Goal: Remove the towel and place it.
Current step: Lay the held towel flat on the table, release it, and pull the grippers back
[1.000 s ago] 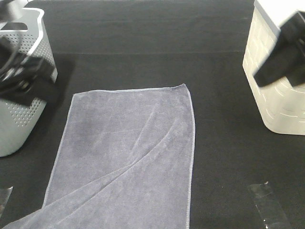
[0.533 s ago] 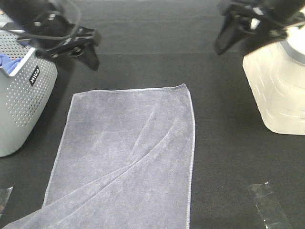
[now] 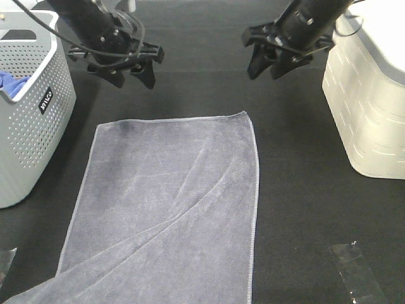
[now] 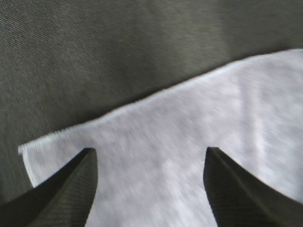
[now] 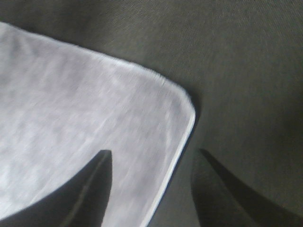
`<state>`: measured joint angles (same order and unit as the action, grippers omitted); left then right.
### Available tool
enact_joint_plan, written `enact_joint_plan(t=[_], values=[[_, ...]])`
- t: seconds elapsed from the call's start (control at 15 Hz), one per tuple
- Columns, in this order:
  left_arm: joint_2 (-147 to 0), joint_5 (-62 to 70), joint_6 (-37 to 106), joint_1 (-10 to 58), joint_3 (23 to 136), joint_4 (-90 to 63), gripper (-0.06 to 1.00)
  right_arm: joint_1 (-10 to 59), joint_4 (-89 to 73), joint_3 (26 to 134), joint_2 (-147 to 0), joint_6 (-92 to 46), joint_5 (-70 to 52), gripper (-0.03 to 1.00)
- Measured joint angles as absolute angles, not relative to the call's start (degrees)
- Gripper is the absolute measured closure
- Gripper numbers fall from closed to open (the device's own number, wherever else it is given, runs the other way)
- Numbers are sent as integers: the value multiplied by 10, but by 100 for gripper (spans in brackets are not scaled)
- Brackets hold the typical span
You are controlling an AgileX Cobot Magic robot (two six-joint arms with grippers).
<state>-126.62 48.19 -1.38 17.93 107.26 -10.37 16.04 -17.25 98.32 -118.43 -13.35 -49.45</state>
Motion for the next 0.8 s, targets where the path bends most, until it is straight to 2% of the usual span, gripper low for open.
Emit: enact_joint_plan(t=[0.27,0.8], values=[[-1298,506,-18,179,1102,-87,32,160,-151,1046,-1291,-145,-466,47],[-1298,512,-19,179,1103,-75,32,160,-151,1047,-1373,-147,-393,48]])
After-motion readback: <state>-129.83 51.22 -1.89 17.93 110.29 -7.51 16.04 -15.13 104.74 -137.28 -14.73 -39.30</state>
